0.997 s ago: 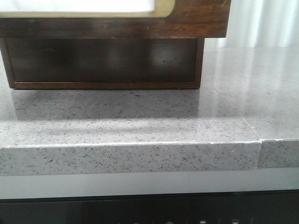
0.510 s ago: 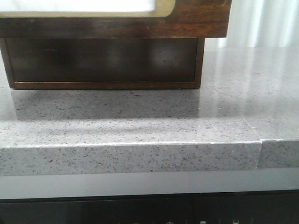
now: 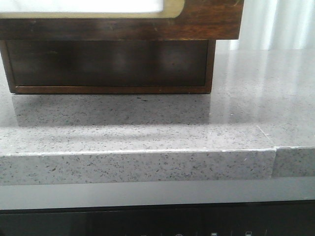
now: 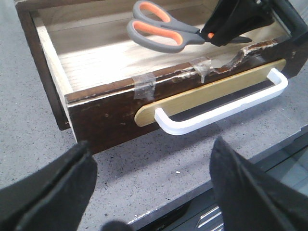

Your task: Put scissors in drawer with both arms

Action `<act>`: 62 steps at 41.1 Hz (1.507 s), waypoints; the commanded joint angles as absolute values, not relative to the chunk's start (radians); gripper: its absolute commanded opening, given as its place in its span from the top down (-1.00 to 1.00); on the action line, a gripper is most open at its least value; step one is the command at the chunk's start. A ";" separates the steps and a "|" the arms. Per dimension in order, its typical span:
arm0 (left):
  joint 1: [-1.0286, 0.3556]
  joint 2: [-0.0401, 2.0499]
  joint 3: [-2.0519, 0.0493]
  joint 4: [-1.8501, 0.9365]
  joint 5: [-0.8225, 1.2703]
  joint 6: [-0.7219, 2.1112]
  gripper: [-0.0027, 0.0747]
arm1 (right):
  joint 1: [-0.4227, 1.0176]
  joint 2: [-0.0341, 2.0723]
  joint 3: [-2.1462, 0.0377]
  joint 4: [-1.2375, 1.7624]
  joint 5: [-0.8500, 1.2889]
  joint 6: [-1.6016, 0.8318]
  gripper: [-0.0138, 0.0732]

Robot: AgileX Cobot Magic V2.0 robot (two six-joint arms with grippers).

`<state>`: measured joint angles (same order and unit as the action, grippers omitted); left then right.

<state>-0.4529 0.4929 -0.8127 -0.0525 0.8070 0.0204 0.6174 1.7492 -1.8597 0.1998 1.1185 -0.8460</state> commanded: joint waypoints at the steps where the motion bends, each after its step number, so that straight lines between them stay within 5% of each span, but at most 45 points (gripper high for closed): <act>1: -0.462 0.497 -0.849 -0.055 0.728 0.013 -0.34 | 0.618 1.702 -1.885 0.198 1.080 -0.855 0.08; 7: -0.462 0.497 -0.849 -0.055 0.728 0.013 -0.34 | 0.618 1.700 -1.885 0.195 1.080 -0.854 -0.20; 19: -0.462 0.497 -0.849 -0.055 0.728 0.013 -0.34 | 0.615 1.646 -1.888 0.193 1.068 -0.718 -0.20; 37: -0.462 0.497 -0.849 -0.055 0.728 0.013 -0.34 | 0.576 1.384 -1.867 0.122 1.160 -0.100 -0.11; 62: -0.462 0.497 -0.849 -0.055 0.728 0.013 -0.34 | 0.577 0.789 -1.232 0.120 0.951 -0.070 -0.11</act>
<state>-0.4529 0.4929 -0.8127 -0.0525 0.8070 0.0204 0.5815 0.8704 -1.2784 0.1256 1.0460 -0.0839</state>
